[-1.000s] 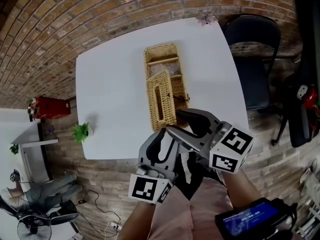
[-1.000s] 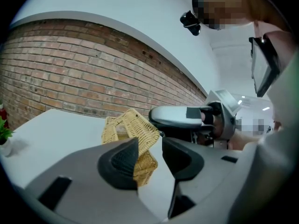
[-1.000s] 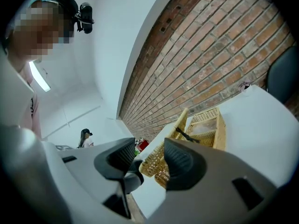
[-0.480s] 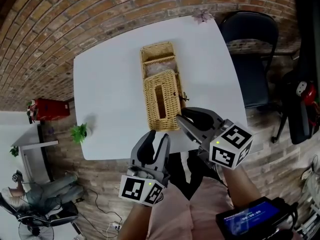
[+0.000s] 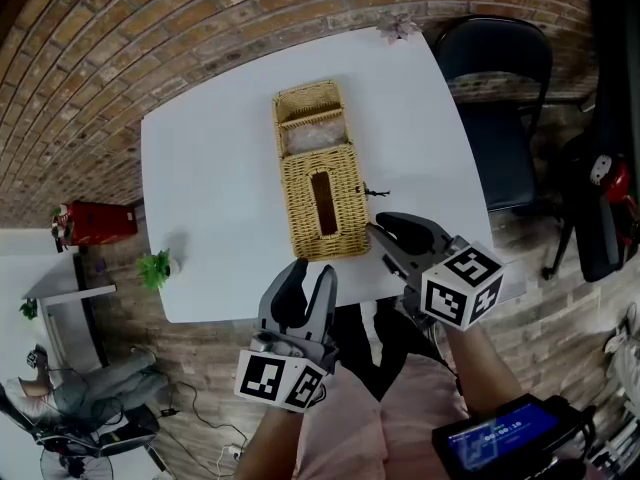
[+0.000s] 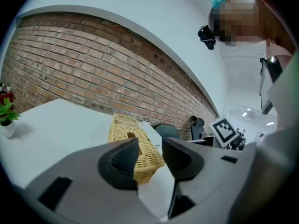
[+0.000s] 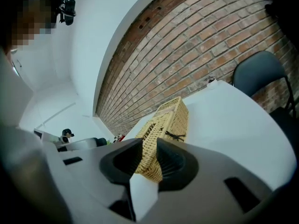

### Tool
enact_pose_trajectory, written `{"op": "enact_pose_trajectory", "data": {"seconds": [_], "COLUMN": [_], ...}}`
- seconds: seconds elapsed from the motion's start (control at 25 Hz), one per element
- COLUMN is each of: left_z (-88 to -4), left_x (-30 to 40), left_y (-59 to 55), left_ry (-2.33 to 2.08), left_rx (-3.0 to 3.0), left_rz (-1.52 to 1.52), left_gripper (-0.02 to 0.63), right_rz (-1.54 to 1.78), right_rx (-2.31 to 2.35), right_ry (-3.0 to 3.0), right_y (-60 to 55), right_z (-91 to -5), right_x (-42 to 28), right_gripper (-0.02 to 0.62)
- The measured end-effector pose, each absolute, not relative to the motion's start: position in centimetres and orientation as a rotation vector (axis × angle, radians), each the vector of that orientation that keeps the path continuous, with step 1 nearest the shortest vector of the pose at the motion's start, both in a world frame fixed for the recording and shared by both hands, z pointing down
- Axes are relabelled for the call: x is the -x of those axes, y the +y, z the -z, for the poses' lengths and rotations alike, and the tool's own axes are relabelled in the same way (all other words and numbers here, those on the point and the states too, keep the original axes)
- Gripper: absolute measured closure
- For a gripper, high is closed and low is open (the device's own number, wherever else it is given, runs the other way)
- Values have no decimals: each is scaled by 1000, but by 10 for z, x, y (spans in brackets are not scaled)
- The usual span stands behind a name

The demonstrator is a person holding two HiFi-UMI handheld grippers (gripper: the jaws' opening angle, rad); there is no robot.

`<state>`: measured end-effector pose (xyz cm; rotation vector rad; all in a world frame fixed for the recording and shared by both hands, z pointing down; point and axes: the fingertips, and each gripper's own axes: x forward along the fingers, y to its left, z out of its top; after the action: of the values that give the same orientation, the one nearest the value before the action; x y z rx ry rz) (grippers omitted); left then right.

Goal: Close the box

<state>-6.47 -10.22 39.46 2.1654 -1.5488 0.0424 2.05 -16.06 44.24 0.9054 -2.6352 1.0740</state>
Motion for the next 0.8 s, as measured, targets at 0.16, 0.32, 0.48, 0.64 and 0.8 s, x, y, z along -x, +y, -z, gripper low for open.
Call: {"op": "enact_pose_trajectory", "data": {"seconds": [0.16, 0.32, 0.48, 0.64, 0.8], "left_z": [-392, -374, -332, -282, -242], "left_x": [68, 69, 72, 78, 80], "left_y": [-106, -112, -125, -134, -137], "left_ry": [-1563, -1594, -1669, -1815, -1943], "left_rx": [-2166, -2192, -2245, -2278, -2303], "left_rz": [-29, 13, 102, 149, 149], "left_gripper": [445, 446, 456, 531, 581], "right_rz": [-1047, -939, -725, -478, -145], "right_rx": [-955, -982, -1021, -1103, -1218], "right_ry": [-2623, -2651, -2718, -2770, -2756], "right_y": [-165, -166, -170, -171, -170], "right_z": [-441, -420, -374, -318, -266], "right_x": [-30, -32, -30, -32, -42], "right_gripper": [500, 500, 513, 567, 594]}}
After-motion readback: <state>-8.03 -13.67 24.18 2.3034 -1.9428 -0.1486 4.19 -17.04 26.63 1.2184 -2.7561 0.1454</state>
